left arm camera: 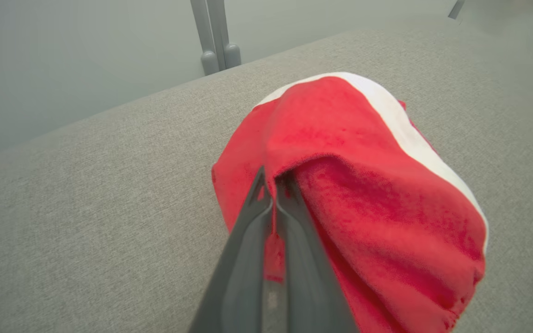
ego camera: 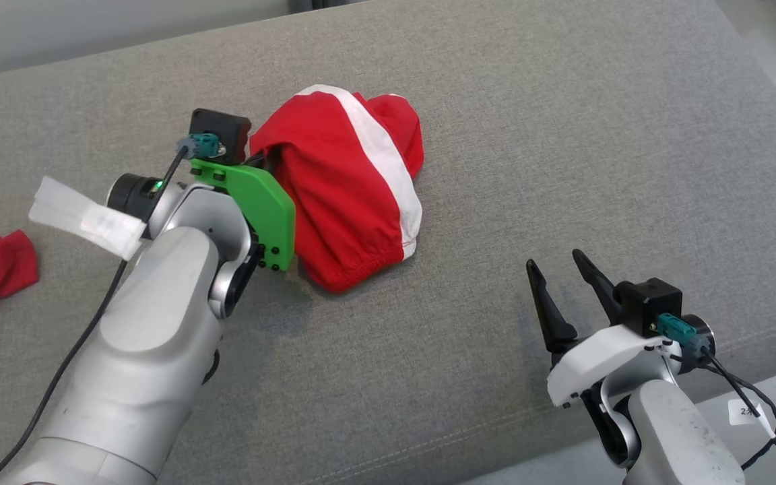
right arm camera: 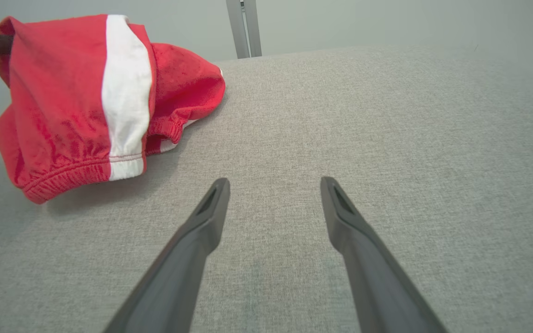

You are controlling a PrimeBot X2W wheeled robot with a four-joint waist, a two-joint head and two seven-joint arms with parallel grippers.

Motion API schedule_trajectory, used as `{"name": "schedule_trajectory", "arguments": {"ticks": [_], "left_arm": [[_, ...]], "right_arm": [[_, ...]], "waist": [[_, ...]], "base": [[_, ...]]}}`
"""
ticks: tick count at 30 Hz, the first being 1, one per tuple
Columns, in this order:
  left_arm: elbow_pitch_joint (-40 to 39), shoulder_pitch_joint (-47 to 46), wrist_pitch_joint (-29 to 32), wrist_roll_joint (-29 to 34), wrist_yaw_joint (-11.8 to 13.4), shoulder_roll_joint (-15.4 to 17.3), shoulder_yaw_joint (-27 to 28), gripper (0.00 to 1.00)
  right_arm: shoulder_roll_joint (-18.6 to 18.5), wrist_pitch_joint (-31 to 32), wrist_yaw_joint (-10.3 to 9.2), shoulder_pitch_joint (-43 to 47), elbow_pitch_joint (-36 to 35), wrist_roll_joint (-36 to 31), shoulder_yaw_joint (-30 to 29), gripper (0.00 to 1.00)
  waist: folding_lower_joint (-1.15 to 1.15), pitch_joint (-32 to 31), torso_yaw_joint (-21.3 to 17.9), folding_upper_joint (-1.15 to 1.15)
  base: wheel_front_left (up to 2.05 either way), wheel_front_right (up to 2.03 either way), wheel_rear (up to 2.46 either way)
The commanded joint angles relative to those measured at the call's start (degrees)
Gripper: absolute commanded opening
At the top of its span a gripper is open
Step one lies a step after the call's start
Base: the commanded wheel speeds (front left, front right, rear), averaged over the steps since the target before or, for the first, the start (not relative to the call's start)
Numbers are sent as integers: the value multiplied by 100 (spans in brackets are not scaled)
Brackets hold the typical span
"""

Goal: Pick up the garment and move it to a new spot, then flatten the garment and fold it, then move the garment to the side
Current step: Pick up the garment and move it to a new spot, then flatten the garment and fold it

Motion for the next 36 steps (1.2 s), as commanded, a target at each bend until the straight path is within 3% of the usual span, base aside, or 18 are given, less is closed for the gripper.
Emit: {"name": "schedule_trajectory", "arguments": {"ticks": [1,3,4,5,6,10,20,29,36], "left_arm": [[135,63,-176,61,91,105,54,0],[367,105,-349,72,215,184,135,0],[455,117,-455,93,265,211,151,34],[533,110,-590,125,320,237,167,94],[622,125,-679,134,356,250,174,100],[971,184,-999,31,483,208,289,100],[646,275,-1277,169,158,-44,-93,100],[-24,533,-860,271,65,-263,-621,100],[-270,759,-318,567,92,-164,-1121,100]], "right_arm": [[-4,-34,-4,-38,33,17,27,100],[-6,-37,-5,-45,72,-2,42,100],[-5,-30,-5,-46,87,0,52,100],[-5,-23,-5,-45,99,-6,61,100],[-6,-14,-5,-39,111,-11,65,100],[-7,28,-5,23,133,-47,75,100],[-6,148,-5,225,80,-100,62,100],[-6,204,-5,262,-84,-147,-14,100],[-5,147,-5,223,-137,-93,-92,100]], "waist": [[0,-41,51,-1],[0,-88,102,-1],[0,-117,126,-1],[0,-146,151,-1],[0,-179,176,-1],[0,-362,315,-1],[0,-675,422,-1],[0,-469,87,-1],[0,-183,-225,-1]], "base": [[0,0,0],[0,0,0],[0,0,0],[0,0,0],[0,0,0],[0,0,0],[0,0,0],[0,0,0],[0,0,0]]}}
